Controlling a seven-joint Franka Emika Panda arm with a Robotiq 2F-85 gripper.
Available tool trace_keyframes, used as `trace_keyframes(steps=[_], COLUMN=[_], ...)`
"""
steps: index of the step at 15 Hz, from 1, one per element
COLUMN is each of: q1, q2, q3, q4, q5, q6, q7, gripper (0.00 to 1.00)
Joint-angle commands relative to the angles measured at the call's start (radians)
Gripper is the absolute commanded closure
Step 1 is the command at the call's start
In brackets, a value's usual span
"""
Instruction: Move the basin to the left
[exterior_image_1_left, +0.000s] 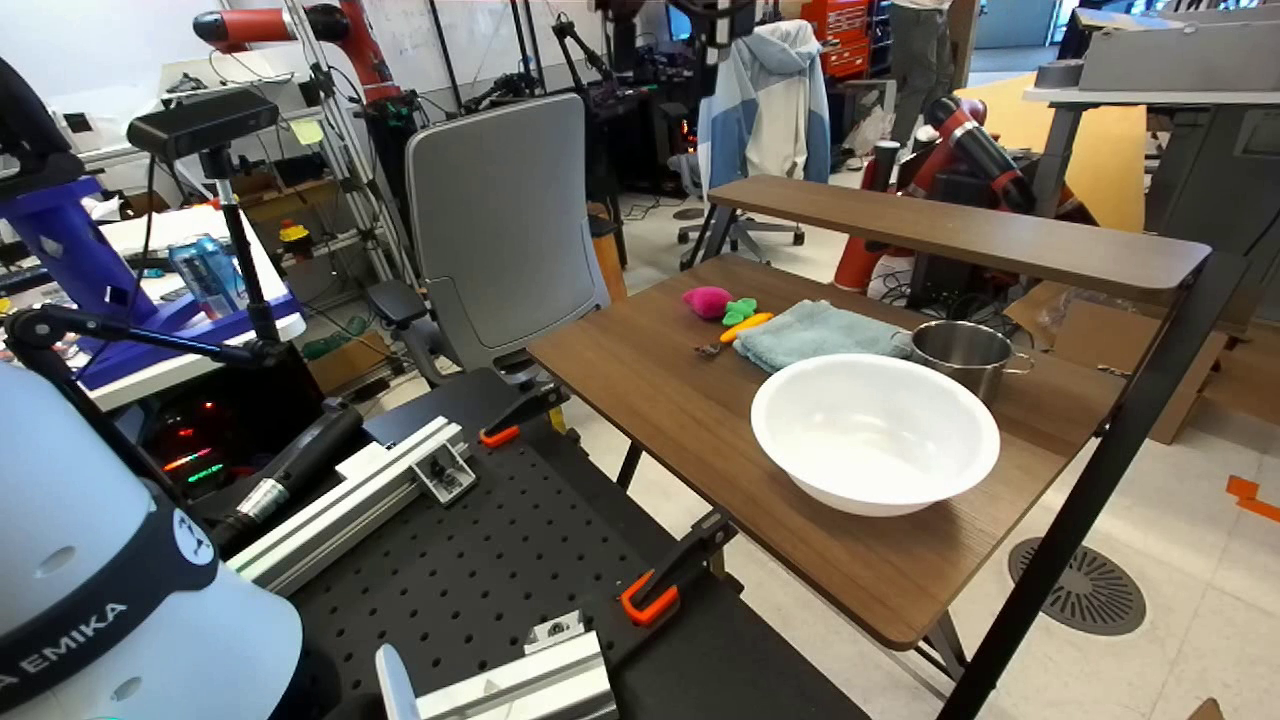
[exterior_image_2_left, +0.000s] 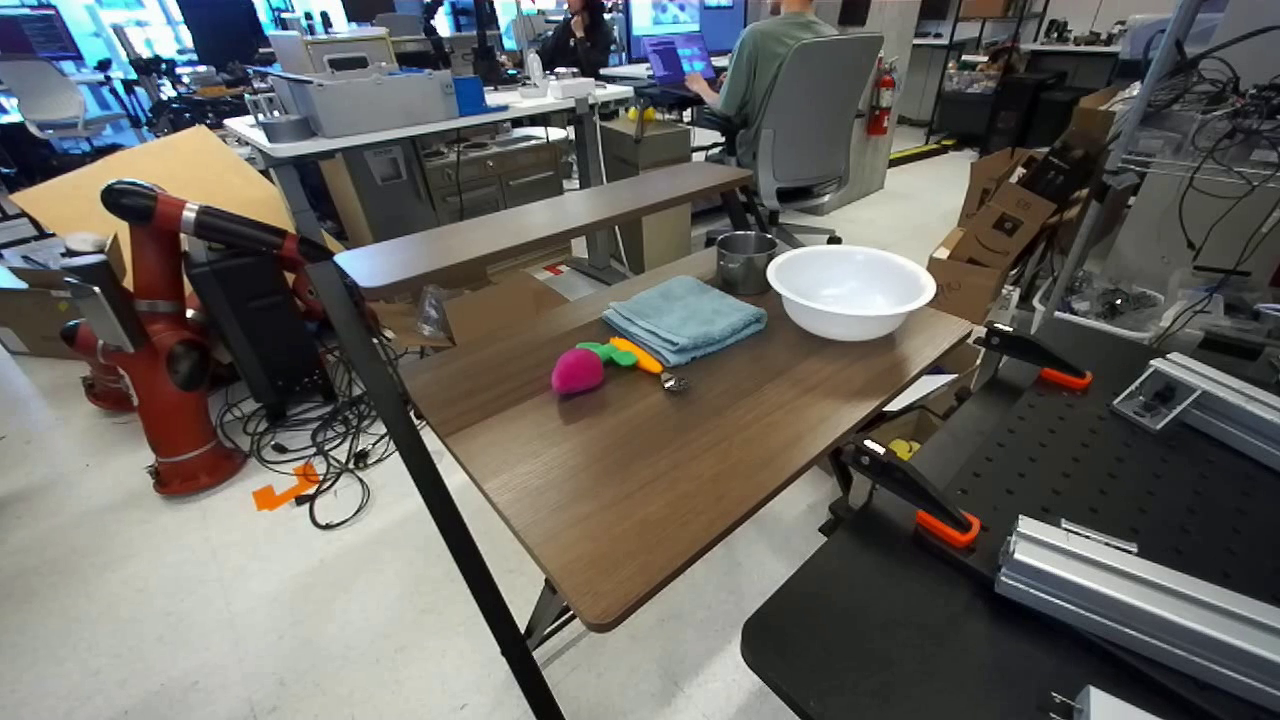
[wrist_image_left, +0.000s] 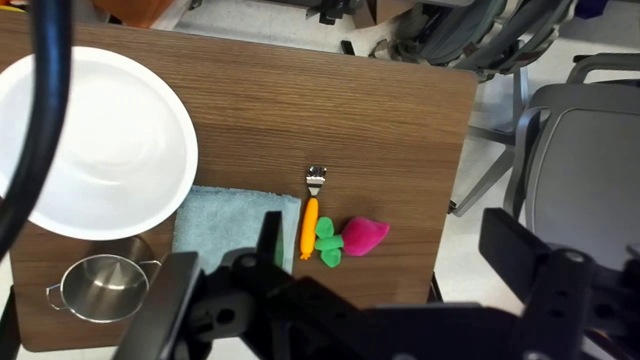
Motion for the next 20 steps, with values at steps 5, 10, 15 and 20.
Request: trace_keyframes(steps=[5,10,15,20], q1=[-0.112,-0.206,-0.290,-0.357], q2=[0.179,0.278,0.384,0.509], q3=[-0.045,-0.093,-0.115,-0.105], q4=[0.058,0.109,0.168,0.229], q5=[-0.026,-0.022,-0.039,-0.040], q6=[0.032,0.043,0.074,0.103], q7=[-0.056,-0.185,-0.297,-0.403], gripper=[0.00,0.00,0.00,0.00])
